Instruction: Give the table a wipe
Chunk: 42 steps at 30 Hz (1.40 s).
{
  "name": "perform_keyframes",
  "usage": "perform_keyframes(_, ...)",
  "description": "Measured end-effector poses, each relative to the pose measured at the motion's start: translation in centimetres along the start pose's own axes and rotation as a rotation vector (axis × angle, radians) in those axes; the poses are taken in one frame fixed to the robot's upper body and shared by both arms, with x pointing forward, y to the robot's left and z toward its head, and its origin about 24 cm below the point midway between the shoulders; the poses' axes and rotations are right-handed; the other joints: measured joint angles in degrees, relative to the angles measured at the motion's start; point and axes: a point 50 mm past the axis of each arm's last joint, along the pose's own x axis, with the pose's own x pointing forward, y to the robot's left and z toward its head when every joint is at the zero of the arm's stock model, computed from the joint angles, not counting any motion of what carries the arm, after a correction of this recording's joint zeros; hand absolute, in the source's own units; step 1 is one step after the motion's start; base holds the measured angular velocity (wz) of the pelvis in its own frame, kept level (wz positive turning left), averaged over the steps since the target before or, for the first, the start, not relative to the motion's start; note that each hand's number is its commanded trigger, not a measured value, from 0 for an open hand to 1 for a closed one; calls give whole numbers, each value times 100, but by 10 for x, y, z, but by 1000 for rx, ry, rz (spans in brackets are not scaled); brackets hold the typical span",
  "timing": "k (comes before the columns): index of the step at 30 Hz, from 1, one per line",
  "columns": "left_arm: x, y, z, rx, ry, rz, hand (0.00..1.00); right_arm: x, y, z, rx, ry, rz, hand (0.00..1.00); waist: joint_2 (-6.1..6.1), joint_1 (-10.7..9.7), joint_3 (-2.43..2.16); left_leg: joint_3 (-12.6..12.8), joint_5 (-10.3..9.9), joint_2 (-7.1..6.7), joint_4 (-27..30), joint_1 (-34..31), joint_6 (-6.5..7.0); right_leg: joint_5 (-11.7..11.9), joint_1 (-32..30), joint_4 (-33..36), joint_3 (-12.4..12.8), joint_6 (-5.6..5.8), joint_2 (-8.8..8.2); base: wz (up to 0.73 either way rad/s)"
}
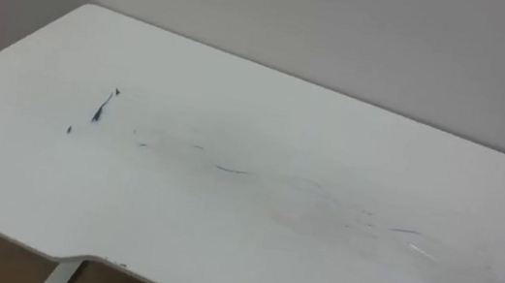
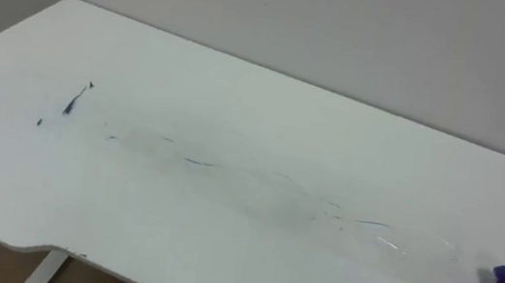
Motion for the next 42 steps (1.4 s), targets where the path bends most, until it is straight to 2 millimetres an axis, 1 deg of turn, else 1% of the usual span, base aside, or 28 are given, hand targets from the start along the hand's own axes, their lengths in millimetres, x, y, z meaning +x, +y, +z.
perform_keyframes(1,0,0,2,-2,-4,0,0,0,0,0,0,1,2,100,-18,1,12,13,1,3,-2,5,-1,0,0,0,10,0,2,-10)
perform_keyframes(2,1,-1,5,-5,-11,-1,0,1,1,2,-4,0,6,100,-10,13,11,49,1,10,-10,33,-2,0,2,0,70,0,10,-14)
perform_keyframes(3,1,-2,7,-7,-18,-5,0,2,1,5,-14,-6,13,100,-22,13,26,83,-2,20,-13,55,-7,0,2,1,132,0,22,-16)
perform_keyframes(5,2,-3,12,-7,-31,-10,0,4,0,16,-54,-41,13,100,-18,20,36,152,-2,37,-20,62,-17,0,-8,3,205,0,41,-19)
perform_keyframes(6,2,-5,17,-9,-44,-15,0,5,-1,21,-83,-64,8,100,-8,19,72,174,0,41,-17,62,-20,0,-19,0,237,0,48,-17)
perform_keyframes(7,2,-6,19,-10,-51,-19,0,4,0,23,-93,-74,6,100,1,33,81,190,0,43,-19,63,-21,0,-31,-1,245,-1,48,-14)
perform_keyframes(9,2,-9,24,-16,-76,-33,0,4,-2,36,-132,-126,-22,100,41,28,99,263,-3,56,-35,71,-27,1,-109,4,293,-1,55,-15)
perform_keyframes(11,1,-11,23,-13,-83,-43,0,3,-2,45,-160,-164,-35,100,78,30,120,330,-2,61,-71,93,-28,1,-111,16,361,-1,61,-17)
perform_keyframes(12,0,-13,24,-4,-96,-49,0,2,-4,50,-200,-198,-46,100,97,27,148,374,-1,63,-101,117,-29,1,-124,16,398,-1,64,-19)
perform_keyframes(13,0,-14,24,-2,-101,-53,0,-1,-3,54,-229,-225,-45,100,107,37,151,400,-1,64,-115,123,-28,1,-143,20,427,-1,64,-23)
perform_keyframes(15,-1,-21,23,-6,-98,-81,0,-12,4,78,-295,-352,-55,100,148,57,192,551,0,83,-161,123,-29,1,-286,73,587,-2,82,-34)
perform_keyframes(16,-2,-23,22,-6,-92,-90,0,-16,7,86,-311,-392,-52,100,157,77,195,585,0,85,-177,123,-29,3,-324,84,626,-5,86,-36)
perform_keyframes(17,-2,-26,24,6,-99,-101,0,-21,12,98,-339,-456,-44,100,156,114,195,639,0,85,-203,123,-29,5,-377,97,671,-8,89,-30)
perform_keyframes(18,-3,-30,26,20,-113,-113,0,-29,17,112,-345,-518,-28,100,177,169,185,686,0,87,-215,125,-29,6,-418,100,741,-9,103,-23)
perform_keyframes(19,-4,-31,27,27,-120,-119,0,-35,21,120,-352,-559,-21,100,157,183,200,690,0,88,-218,125,-29,6,-423,100,744,-9,104,-12)
perform_keyframes(21,-5,-37,33,54,-147,-142,0,-57,37,146,-356,-699,13,100,168,317,200,694,0,88,-254,123,-30,5,-446,92,756,-8,112,-2)
perform_keyframes(22,-5,-38,34,57,-153,-145,0,-60,40,150,-361,-721,18,100,164,362,200,694,-1,93,-261,122,-30,6,-446,88,757,-8,118,0)
perform_keyframes(23,-6,-40,35,64,-158,-150,0,-61,41,155,-382,-734,20,65,135,437,206,694,-2,103,-276,123,-32,6,-450,82,755,-9,130,0)
perform_keyframes(24,-6,-41,35,67,-160,-153,0,-61,42,156,-388,-732,31,59,112,508,211,695,-4,120,-290,124,-39,6,-460,83,746,-9,148,0)
perform_keyframes(25,-6,-41,36,67,-160,-153,0,-61,42,156,-389,-729,35,51,105,529,214,695,-8,133,-289,123,-46,6,-460,82,744,-9,158,0)
perform_keyframes(26,-6,-41,35,67,-159,-153,0,-62,41,158,-389,-733,42,41,104,533,215,695,-12,152,-288,124,-54,6,-463,81,742,-9,177,-3)
perform_keyframes(27,-7,-41,34,65,-155,-154,0,-62,40,159,-389,-736,43,28,117,531,220,694,-11,160,-288,124,-57,6,-465,74,737,-9,186,-3)
perform_keyframes(28,-7,-41,33,62,-153,-154,0,-63,40,160,-389,-738,43,20,126,531,222,694,-11,163,-289,124,-58,6,-467,73,735,-9,189,0)
perform_keyframes(29,-7,-41,31,58,-146,-153,0,-62,39,160,-385,-733,39,5,142,530,222,694,-10,167,-294,124,-61,6,-472,73,734,-9,192,-4)
perform_keyframes(30,-7,-42,32,56,-146,-149,0,-61,38,162,-385,-726,32,0,155,530,222,694,-11,167,-302,124,-63,6,-484,74,737,-9,195,-5)
perform_keyframes(34,-8,-42,29,60,-138,-141,0,-58,37,162,-399,-691,37,0,169,505,224,694,-14,172,-306,117,-68,9,-500,75,744,-15,207,-2)
perform_keyframes(40,-8,-43,25,75,-117,-146,0,-56,36,160,-401,-685,31,0,188,399,216,684,-16,177,-302,115,-71,9,-495,73,739,-15,210,0)
perform_keyframes(42,-8,-43,24,73,-113,-146,0,-55,37,157,-364,-677,45,0,215,313,205,678,-15,177,-289,136,-70,9,-472,67,739,-15,211,0)
